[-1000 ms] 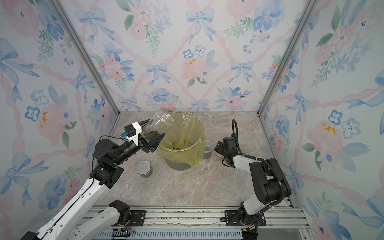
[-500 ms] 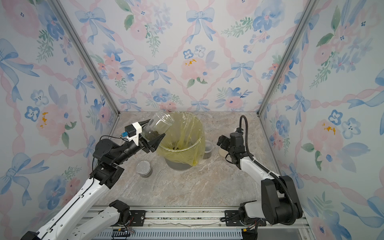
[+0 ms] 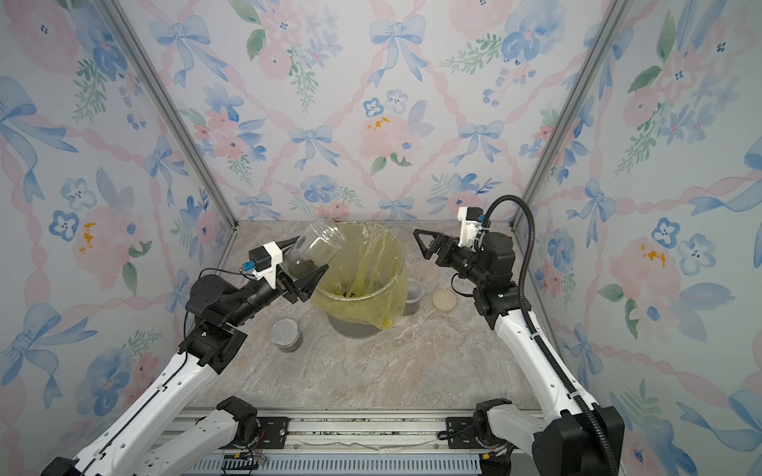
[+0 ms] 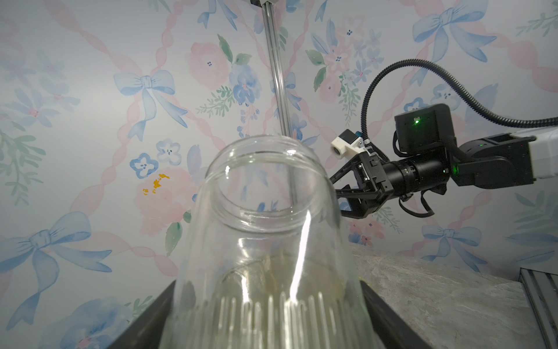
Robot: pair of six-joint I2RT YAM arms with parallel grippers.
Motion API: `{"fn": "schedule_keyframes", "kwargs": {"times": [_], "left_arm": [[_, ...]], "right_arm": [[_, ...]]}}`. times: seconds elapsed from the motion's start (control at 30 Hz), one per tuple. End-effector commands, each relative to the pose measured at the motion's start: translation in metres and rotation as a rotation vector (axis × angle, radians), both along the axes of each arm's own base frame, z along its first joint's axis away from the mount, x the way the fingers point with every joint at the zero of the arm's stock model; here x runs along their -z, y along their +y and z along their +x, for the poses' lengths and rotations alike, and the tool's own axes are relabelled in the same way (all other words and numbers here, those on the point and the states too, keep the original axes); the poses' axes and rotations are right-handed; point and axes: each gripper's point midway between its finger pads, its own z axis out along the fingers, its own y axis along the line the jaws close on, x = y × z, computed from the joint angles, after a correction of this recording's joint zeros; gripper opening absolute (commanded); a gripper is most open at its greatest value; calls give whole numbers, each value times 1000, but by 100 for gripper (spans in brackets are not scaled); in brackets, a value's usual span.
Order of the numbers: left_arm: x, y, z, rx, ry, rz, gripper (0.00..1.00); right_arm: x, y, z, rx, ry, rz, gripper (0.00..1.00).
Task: Empty moldy tea leaves from jars
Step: Pour the moldy tea leaves from the jar into the trash bin.
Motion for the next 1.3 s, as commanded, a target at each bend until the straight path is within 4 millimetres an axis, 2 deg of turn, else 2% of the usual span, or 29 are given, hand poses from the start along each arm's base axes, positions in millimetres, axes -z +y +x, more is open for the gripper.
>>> {"fn": "schedule_keyframes", "kwargs": {"times": [0.0, 0.13, 0.27, 0.4, 0.63, 0.93, 1.27], "left_arm": [[-23, 5, -10, -10, -96, -27, 11], [-20, 4, -8, -5, -86, -25, 11], [-20, 3, -9, 3, -84, -25, 11], [-21, 3, -10, 2, -89, -26, 11], [-22, 3, -11, 7, -91, -26, 11], [-22, 3, -12, 11, -95, -25, 11], [-21, 2, -12, 14, -92, -25, 11]], "right_arm": [[-41, 41, -39, -244, -92, 72, 97], [-58, 75, -62, -378, -132, 85, 96], [-71, 107, -77, -474, -152, 115, 96], [-80, 131, -82, -508, -166, 148, 96], [-82, 174, -87, -569, -180, 194, 97], [-89, 207, -92, -599, -210, 233, 97], [-98, 227, -86, -618, -214, 277, 98]]}}
